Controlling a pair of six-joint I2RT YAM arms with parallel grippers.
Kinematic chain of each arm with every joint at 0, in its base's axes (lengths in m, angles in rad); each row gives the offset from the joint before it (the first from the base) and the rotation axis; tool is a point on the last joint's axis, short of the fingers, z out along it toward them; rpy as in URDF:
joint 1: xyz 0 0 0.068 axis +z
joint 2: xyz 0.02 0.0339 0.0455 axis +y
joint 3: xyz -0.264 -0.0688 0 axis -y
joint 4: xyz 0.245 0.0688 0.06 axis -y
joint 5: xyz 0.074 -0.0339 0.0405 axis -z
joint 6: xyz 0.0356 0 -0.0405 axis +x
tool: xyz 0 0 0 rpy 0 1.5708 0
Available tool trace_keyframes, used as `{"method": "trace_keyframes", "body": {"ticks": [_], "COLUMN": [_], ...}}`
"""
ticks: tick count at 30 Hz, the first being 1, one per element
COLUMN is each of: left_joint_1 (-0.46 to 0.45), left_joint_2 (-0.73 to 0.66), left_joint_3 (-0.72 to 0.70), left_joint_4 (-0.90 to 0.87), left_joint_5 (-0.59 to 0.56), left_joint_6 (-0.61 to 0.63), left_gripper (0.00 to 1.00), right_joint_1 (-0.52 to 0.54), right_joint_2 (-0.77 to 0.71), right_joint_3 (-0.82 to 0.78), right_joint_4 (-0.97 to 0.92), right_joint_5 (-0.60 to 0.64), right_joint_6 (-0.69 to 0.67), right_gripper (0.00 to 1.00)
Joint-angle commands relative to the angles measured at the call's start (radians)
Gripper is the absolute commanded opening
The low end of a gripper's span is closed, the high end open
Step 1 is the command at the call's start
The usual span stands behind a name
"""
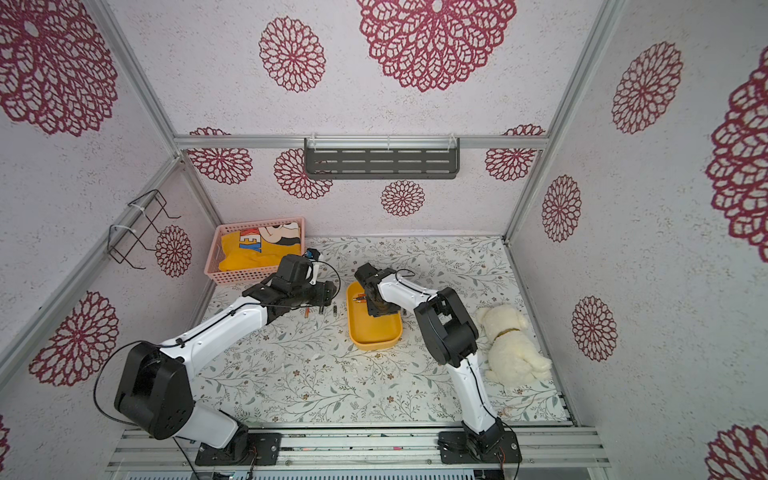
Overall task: Take the batteries out of the storage box
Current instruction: Pick up the battery from the storage box.
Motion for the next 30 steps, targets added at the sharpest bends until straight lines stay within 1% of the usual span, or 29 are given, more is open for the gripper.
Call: {"method": "trace_keyframes", "body": {"ticks": [1,5,7,11,13,14,17,22,24,26,28,30], "left_joint_1": [-0.007,-0.007,-0.007,-0.007,-0.009,-0.01,-0.013,-0.013,-0.014,-0.013,-0.013,-0.014], "left_joint_2": [-0.016,-0.023,-0.023,-0.028,-0.035,-0.039,-0.063,-0.113,-0.128,-0.138,-0.143,-0.13], "left_joint_3": [-0.013,-0.02,-0.025,-0.022,-0.022,-0.022,-0.033,-0.071,-0.088,-0.093,-0.1,-0.094], "left_joint_4": [0.011,0.012,0.017,0.017,0.024,0.027,0.048,0.102,0.127,0.133,0.143,0.14], "left_joint_5": [-0.026,-0.036,-0.041,-0.022,0.001,0.009,0.024,0.015,0.014,0.012,0.007,0.014], "left_joint_6": [0.01,0.01,0.01,0.008,0.005,0.004,0.002,-0.008,-0.014,-0.021,-0.034,-0.037], "left_gripper": [0.74,0.74,0.74,0.74,0.75,0.75,0.75,0.76,0.82,0.83,0.88,0.88], "right_joint_1": [-0.006,-0.014,-0.021,-0.028,-0.028,-0.029,-0.032,-0.043,-0.055,-0.068,-0.088,-0.105], "right_joint_2": [0.024,0.005,0.004,0.005,0.007,0.006,-0.025,-0.101,-0.14,-0.18,-0.224,-0.264], "right_joint_3": [-0.005,-0.04,-0.049,-0.07,-0.075,-0.078,-0.097,-0.081,-0.087,-0.101,-0.124,-0.146], "right_joint_4": [0.014,0.073,0.093,0.115,0.123,0.125,0.153,0.173,0.194,0.216,0.242,0.255], "right_joint_5": [-0.073,-0.131,-0.159,-0.184,-0.186,-0.188,-0.198,-0.221,-0.247,-0.266,-0.296,-0.309], "right_joint_6": [0.041,0.059,0.064,0.068,0.068,0.067,0.07,0.061,0.063,0.066,0.066,0.065], "right_gripper": [0.33,0.23,0.21,0.1,0.02,0.0,0.0,0.0,0.0,0.0,0.0,0.0]}}
